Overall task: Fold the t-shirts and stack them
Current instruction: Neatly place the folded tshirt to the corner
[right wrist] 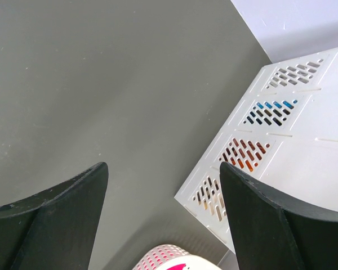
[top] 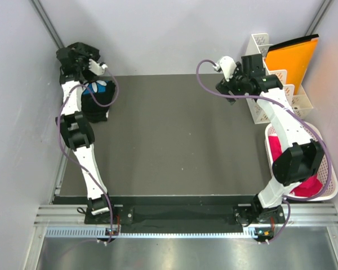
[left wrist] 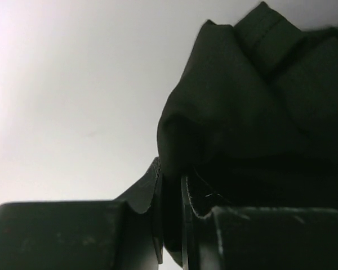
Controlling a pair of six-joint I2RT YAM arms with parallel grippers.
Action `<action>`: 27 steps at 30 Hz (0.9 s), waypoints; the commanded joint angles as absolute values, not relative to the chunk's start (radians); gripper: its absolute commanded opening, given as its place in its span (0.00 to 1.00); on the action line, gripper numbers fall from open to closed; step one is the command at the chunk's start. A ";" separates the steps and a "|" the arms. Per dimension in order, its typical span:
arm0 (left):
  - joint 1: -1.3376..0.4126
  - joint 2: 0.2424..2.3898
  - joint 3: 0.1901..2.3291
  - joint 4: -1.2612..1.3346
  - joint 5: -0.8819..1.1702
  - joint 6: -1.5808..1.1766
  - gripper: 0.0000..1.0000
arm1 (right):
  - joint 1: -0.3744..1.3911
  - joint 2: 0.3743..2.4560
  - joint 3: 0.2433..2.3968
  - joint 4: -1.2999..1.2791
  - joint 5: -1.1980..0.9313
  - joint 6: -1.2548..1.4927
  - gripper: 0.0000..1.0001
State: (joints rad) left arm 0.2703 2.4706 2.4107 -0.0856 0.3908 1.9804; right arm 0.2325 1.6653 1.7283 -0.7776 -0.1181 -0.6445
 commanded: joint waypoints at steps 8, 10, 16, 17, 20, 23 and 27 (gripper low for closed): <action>0.310 2.298 2.217 0.168 0.919 2.558 0.00 | 0.218 1.701 1.802 -0.765 -0.146 -0.634 0.80; 0.330 2.267 2.185 0.057 0.934 2.624 0.00 | 0.219 1.706 1.813 -0.769 -0.149 -0.634 0.80; 0.351 2.318 2.239 0.029 0.923 2.654 0.00 | 0.219 1.718 1.812 -0.770 -0.156 -0.629 0.80; 0.354 2.336 2.302 0.049 0.922 2.637 0.00 | 0.221 1.720 1.813 -0.772 -0.158 -0.627 0.80; 0.350 2.384 2.371 0.098 0.897 2.599 0.00 | 0.219 1.726 1.816 -0.770 -0.160 -0.623 0.80; 0.351 2.375 2.332 0.145 0.928 2.606 0.00 | 0.219 1.729 1.818 -0.769 -0.167 -0.621 0.80; 0.354 2.329 2.272 0.111 0.911 2.651 0.00 | 0.219 1.736 1.827 -0.773 -0.173 -0.621 0.80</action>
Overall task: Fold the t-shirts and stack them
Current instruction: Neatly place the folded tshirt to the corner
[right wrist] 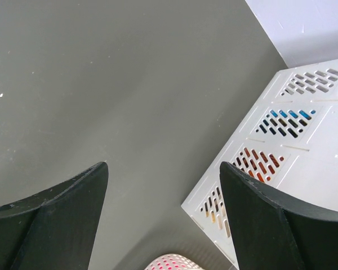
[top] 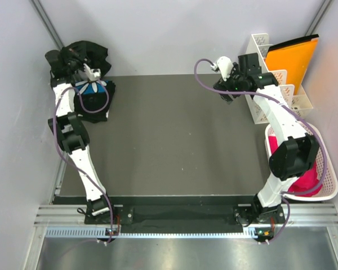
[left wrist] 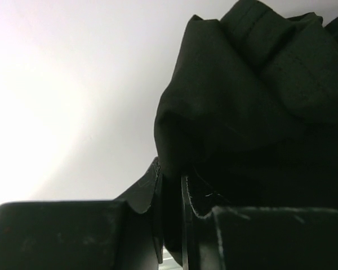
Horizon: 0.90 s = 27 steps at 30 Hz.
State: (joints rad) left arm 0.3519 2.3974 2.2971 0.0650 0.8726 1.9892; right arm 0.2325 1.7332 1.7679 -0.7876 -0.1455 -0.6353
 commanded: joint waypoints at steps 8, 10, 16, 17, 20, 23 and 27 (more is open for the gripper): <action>0.348 2.205 2.155 -0.130 0.839 2.661 0.00 | 0.219 1.727 1.836 -0.779 -0.181 -0.620 0.80; 0.350 2.177 2.102 -0.169 0.770 2.660 0.00 | 0.219 1.715 1.829 -0.778 -0.183 -0.620 0.80; 0.345 2.080 2.066 -0.412 0.583 2.649 0.00 | 0.221 1.698 1.813 -0.778 -0.173 -0.623 0.80; 0.345 2.053 2.057 -0.458 0.574 2.649 0.00 | 0.219 1.698 1.813 -0.778 -0.173 -0.623 0.80; 0.341 2.013 2.048 -0.559 0.514 2.631 0.00 | 0.219 1.694 1.810 -0.776 -0.173 -0.623 0.80; 0.336 1.984 2.042 -0.615 0.485 2.608 0.00 | 0.221 1.697 1.821 -0.778 -0.175 -0.623 0.80; 0.336 1.956 2.004 -0.640 0.483 2.574 0.10 | 0.225 1.698 1.835 -0.781 -0.176 -0.623 0.80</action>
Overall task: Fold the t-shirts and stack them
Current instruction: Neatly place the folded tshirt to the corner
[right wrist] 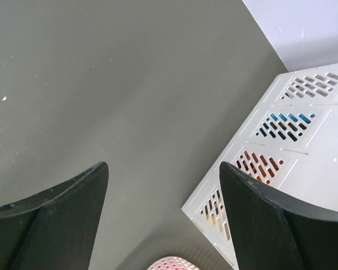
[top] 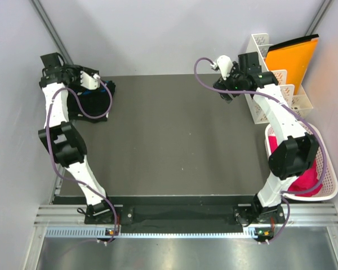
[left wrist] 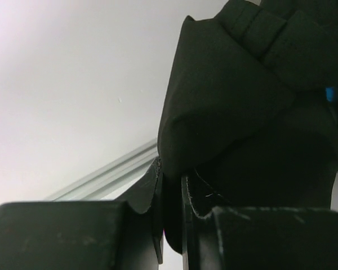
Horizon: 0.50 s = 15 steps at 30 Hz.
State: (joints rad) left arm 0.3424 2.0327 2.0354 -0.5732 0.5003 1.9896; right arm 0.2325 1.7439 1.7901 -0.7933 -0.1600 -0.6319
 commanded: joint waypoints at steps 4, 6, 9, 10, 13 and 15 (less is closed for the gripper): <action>0.322 1.948 2.017 -0.691 0.443 2.551 0.37 | 0.229 1.689 1.829 -0.784 -0.172 -0.623 0.81; 0.322 1.945 1.988 -0.686 0.423 2.581 0.47 | 0.229 1.681 1.821 -0.782 -0.166 -0.629 0.82; 0.324 1.931 1.945 -0.637 0.414 2.614 0.02 | 0.230 1.672 1.804 -0.779 -0.158 -0.630 0.82; 0.322 1.934 1.947 -0.627 0.413 2.615 0.00 | 0.229 1.671 1.799 -0.778 -0.158 -0.630 0.82; 0.322 1.947 1.968 -0.638 0.422 2.615 0.00 | 0.227 1.667 1.801 -0.781 -0.156 -0.630 0.82; 0.322 1.945 1.980 -0.661 0.419 2.625 0.17 | 0.227 1.666 1.802 -0.779 -0.150 -0.635 0.82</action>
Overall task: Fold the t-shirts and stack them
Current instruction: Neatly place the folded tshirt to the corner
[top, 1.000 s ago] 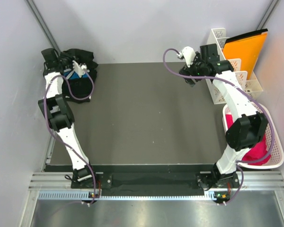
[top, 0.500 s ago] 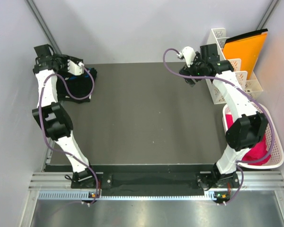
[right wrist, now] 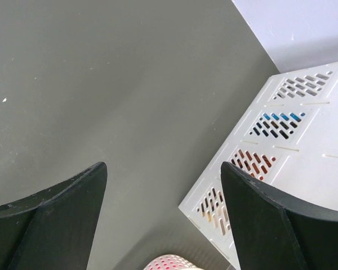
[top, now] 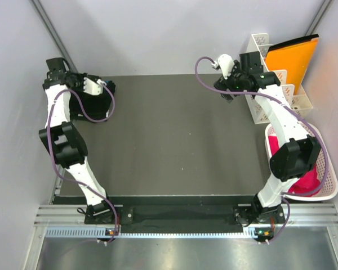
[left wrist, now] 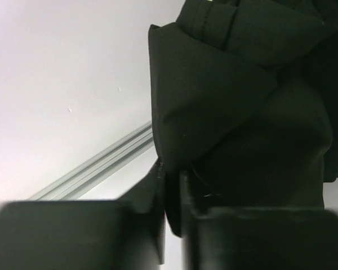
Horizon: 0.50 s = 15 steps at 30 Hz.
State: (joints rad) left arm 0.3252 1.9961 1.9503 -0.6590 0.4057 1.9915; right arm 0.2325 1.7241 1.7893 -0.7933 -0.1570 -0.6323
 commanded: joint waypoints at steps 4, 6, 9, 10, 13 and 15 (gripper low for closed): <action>0.321 1.953 2.068 -0.802 0.428 2.614 0.60 | 0.229 1.666 1.804 -0.782 -0.147 -0.640 0.83; 0.322 1.947 2.092 -0.878 0.428 2.628 0.64 | 0.227 1.666 1.804 -0.785 -0.150 -0.640 0.83; 0.314 1.916 2.092 -0.968 0.397 2.654 0.69 | 0.229 1.670 1.805 -0.788 -0.150 -0.643 0.83; 0.313 1.901 2.091 -0.991 0.394 2.658 0.71 | 0.227 1.669 1.807 -0.788 -0.150 -0.643 0.83; 0.299 1.862 2.089 -1.092 0.359 2.658 0.72 | 0.229 1.670 1.812 -0.788 -0.152 -0.649 0.83; 0.292 1.836 2.047 -1.127 0.322 2.660 0.73 | 0.230 1.672 1.815 -0.792 -0.156 -0.647 0.83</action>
State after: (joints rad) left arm 0.3130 1.9457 2.0533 -0.9619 0.3603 1.9900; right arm 0.2325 1.7161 1.7889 -0.7937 -0.1505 -0.6388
